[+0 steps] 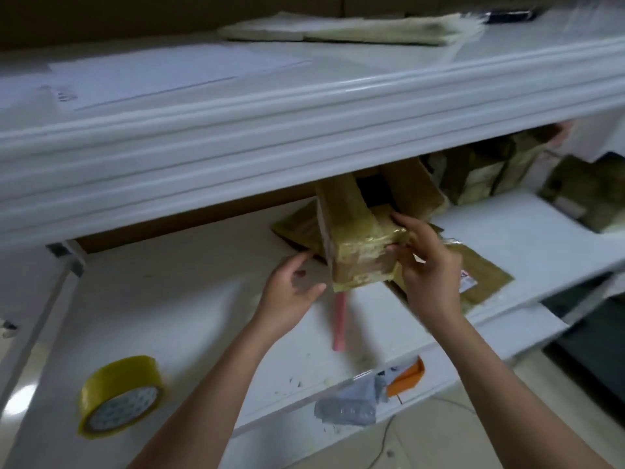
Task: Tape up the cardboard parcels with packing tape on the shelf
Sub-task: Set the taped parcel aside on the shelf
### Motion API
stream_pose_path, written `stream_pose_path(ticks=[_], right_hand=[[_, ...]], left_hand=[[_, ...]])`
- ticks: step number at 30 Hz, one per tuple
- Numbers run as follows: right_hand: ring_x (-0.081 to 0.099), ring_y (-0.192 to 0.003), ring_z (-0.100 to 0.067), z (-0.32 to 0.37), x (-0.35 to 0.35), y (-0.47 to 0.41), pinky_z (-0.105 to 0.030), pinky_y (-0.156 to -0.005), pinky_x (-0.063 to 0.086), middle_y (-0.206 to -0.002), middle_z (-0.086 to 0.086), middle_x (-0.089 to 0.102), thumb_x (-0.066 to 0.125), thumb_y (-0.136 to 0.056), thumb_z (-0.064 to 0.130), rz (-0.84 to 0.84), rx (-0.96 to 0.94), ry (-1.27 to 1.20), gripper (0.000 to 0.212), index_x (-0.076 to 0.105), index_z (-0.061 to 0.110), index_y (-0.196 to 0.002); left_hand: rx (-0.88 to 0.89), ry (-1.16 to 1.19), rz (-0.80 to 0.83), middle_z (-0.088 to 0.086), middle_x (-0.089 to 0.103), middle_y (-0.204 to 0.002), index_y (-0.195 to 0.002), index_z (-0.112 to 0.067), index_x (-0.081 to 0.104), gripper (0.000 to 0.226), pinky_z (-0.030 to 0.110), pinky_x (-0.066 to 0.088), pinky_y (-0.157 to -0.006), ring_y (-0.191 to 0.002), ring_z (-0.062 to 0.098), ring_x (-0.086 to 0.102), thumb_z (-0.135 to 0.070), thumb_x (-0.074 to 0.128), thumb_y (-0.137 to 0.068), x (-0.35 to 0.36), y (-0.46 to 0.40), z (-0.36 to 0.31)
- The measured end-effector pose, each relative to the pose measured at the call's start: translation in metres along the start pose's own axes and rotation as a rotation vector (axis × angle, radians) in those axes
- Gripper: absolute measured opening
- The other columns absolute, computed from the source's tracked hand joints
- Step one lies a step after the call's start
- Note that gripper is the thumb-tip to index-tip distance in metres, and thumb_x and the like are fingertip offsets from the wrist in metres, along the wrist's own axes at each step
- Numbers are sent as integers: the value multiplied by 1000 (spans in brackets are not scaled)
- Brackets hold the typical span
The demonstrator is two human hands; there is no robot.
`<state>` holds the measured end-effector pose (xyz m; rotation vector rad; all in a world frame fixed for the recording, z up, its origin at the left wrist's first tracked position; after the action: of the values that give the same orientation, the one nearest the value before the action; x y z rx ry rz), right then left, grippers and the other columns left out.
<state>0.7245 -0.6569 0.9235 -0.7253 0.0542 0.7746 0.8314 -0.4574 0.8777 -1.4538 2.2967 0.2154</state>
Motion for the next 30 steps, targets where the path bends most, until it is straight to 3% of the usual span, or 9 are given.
stream_pose_path(ticks=[2, 4, 7, 11, 16, 19, 23, 26, 30], right_hand=[[63, -77, 4, -13, -38, -5, -10, -72, 48, -89, 3, 68, 63, -87, -10, -55, 25, 44, 48, 64, 21, -123], [63, -79, 5, -26, -75, -8, -10, -79, 49, -90, 9, 68, 61, -84, -16, -96, 48, 92, 54, 64, 21, -123], [63, -85, 8, -49, -128, -13, -14, -88, 51, -97, 16, 65, 62, -85, -14, -158, 64, 133, 52, 64, 20, -124], [63, -86, 11, -95, -192, -27, -7, -85, 47, -97, 15, 66, 61, -88, -12, -202, 95, 122, 49, 63, 23, -123], [65, -91, -1, -168, -259, -55, -20, -89, 52, -107, 14, 68, 62, -90, -7, -136, 102, 145, 47, 64, 28, -121], [63, -87, 6, -213, -301, -70, -9, -80, 49, -98, 8, 69, 62, -88, -10, -109, 126, 170, 54, 63, 34, -120], [61, -85, 11, -262, -332, -95, -2, -81, 42, -93, 0, 69, 60, -88, -13, -46, 165, 181, 53, 64, 27, -122], [59, -84, 11, -290, -345, -115, -2, -78, 43, -96, -5, 69, 61, -90, -8, 4, 159, 193, 47, 64, 25, -123], [59, -80, 1, -321, -353, -142, -4, -76, 44, -88, -4, 67, 62, -92, 0, 7, 159, 189, 41, 64, 24, -125]], left_hand=[[48, -73, 97, -6, 52, -129, -133, -24, 55, 53, 37, 51, -98, -117, 13, 55, -19, 74, -85, 38, -10, -10], [82, -119, 185, -6, 50, -129, -133, -23, 56, 51, 42, 46, -105, -123, 14, 52, -25, 73, -84, 76, -15, -23], [154, -238, 271, -5, 49, -134, -136, -23, 54, 51, 36, 42, -107, -127, 15, 48, -23, 71, -87, 134, -24, -45], [146, -321, 356, -3, 44, -141, -141, -20, 49, 55, 21, 35, -105, -130, 12, 44, -24, 69, -90, 210, -44, -69], [93, -338, 314, -3, 39, -150, -144, -22, 45, 57, 22, 33, -107, -136, 16, 40, -28, 67, -92, 299, -72, -93], [29, -367, 324, 2, 28, -157, -147, -25, 40, 65, 30, 26, -114, -144, 19, 28, -36, 68, -90, 352, -84, -101], [-119, -409, 345, 4, 11, -164, -152, -31, 29, 77, 38, 22, -119, -151, 23, 10, -43, 69, -87, 396, -96, -94], [-163, -517, 321, 6, 11, -164, -153, -32, 25, 76, 48, 20, -120, -151, 31, 5, -46, 65, -90, 421, -101, -91], [-203, -619, 284, 4, 13, -164, -154, -31, 25, 67, 51, 14, -120, -150, 38, -1, -42, 56, -96, 441, -110, -102]])
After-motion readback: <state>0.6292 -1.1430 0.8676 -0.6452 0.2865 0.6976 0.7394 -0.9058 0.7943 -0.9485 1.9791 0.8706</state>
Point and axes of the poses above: each hand's wrist, its own y-axis away from the middle knuckle, its own x-axis out of the palm, z = x × y, the point moved 5 cm from there along -y, towards the middle knuckle
